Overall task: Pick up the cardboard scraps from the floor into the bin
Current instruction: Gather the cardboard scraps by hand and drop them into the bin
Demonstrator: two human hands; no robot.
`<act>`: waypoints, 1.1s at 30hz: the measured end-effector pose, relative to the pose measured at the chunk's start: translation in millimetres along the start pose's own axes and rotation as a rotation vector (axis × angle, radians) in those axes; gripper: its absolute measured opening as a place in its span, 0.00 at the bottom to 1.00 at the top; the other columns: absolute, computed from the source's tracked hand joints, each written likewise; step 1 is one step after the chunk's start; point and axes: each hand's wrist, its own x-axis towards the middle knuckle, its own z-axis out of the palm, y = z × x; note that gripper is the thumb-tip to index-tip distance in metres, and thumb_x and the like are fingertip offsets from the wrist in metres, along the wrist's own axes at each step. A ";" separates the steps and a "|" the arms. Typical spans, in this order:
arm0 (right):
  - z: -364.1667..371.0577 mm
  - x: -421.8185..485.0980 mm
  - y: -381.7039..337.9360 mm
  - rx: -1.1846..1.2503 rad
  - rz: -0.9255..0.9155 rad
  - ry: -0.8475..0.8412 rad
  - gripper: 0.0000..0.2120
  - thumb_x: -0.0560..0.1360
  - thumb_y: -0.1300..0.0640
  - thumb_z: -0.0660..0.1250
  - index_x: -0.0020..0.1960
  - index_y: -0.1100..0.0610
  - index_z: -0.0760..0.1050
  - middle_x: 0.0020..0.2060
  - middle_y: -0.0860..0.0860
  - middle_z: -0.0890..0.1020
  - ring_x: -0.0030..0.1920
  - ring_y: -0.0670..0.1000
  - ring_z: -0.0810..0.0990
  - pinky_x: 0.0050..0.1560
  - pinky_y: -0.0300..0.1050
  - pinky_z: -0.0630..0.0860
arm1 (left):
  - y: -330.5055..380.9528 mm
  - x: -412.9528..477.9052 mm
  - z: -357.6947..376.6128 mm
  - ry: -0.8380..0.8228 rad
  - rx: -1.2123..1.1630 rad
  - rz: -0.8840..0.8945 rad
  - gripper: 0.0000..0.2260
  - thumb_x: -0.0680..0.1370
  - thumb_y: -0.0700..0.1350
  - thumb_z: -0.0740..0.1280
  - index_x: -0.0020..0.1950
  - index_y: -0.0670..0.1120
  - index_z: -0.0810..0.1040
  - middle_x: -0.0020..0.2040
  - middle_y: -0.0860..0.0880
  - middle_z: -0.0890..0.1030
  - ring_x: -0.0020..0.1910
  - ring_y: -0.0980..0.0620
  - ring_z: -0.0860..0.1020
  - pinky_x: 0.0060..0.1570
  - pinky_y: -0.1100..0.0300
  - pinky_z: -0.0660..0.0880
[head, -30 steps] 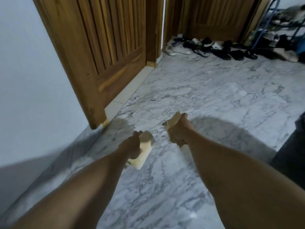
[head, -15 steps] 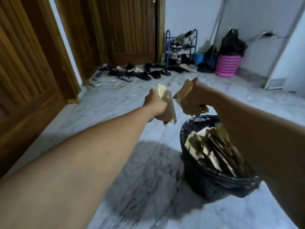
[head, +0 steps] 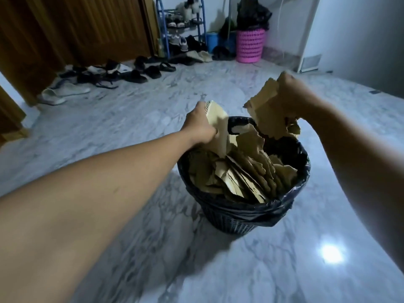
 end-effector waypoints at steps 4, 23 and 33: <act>8.0 -5.0 25.7 -0.043 0.054 0.017 0.14 0.76 0.61 0.65 0.58 0.65 0.66 0.47 0.63 0.76 0.44 0.60 0.74 0.41 0.55 0.73 | 12.0 8.9 24.5 -0.145 0.127 0.130 0.34 0.75 0.42 0.70 0.77 0.46 0.56 0.67 0.41 0.71 0.63 0.41 0.73 0.48 0.57 0.68; 72.8 -116.3 -16.8 -0.080 0.128 -0.401 0.13 0.77 0.47 0.62 0.56 0.53 0.75 0.53 0.52 0.81 0.49 0.55 0.78 0.51 0.53 0.78 | 21.0 -12.2 57.4 -0.409 0.182 0.036 0.39 0.75 0.36 0.63 0.78 0.49 0.42 0.60 0.38 0.76 0.53 0.41 0.78 0.50 0.50 0.77; 51.3 -117.7 -32.5 -0.144 0.170 0.020 0.06 0.74 0.57 0.63 0.50 0.54 0.74 0.43 0.50 0.80 0.39 0.58 0.78 0.35 0.46 0.71 | 1.0 -29.2 14.5 -0.293 0.023 0.049 0.44 0.79 0.43 0.62 0.76 0.47 0.26 0.66 0.36 0.73 0.54 0.39 0.78 0.44 0.52 0.73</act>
